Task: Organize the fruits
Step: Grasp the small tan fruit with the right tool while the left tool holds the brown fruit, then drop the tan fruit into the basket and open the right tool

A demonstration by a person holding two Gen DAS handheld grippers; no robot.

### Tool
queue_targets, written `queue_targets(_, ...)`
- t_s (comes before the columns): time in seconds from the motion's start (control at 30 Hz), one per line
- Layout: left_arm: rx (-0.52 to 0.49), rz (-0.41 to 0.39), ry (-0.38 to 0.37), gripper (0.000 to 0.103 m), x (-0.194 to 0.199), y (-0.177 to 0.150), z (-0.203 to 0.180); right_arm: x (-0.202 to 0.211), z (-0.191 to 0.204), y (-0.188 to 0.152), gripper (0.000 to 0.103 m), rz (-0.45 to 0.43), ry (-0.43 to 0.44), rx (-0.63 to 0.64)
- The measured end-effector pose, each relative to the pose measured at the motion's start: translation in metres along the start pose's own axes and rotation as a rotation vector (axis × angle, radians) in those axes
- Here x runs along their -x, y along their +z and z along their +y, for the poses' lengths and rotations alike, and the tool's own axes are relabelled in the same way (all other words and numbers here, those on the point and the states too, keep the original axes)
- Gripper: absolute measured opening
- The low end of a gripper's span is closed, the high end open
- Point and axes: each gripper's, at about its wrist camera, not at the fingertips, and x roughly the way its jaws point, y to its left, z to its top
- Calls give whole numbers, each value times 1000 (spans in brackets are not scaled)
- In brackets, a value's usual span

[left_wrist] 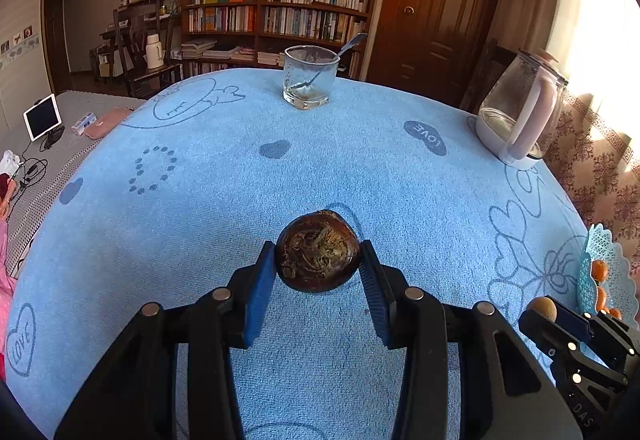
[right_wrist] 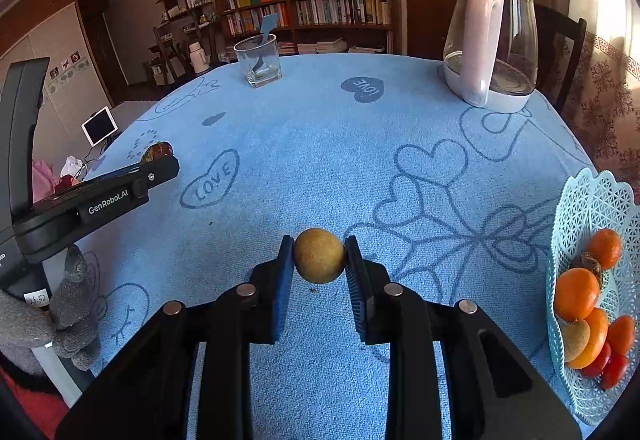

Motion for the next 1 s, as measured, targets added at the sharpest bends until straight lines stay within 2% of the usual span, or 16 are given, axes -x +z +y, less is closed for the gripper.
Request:
queue_targets(0.33, -43, 2, -19, 43, 3, -7, -15, 51, -53, -8, 26, -57, -26, -119)
queue_targets(0.67, -87, 7, -37, 43, 5, -15, -30, 92, -133, -20, 26, -101, -127, -298)
queue_targets(0.8, -101, 11, -41, 43, 5, -18, -35, 94, -156, -24, 26, -94, -181, -337)
queue_targets(1.0, -116, 19, -44, 43, 3, -22, -39, 76, -183, -32, 26, -30, -238, -405)
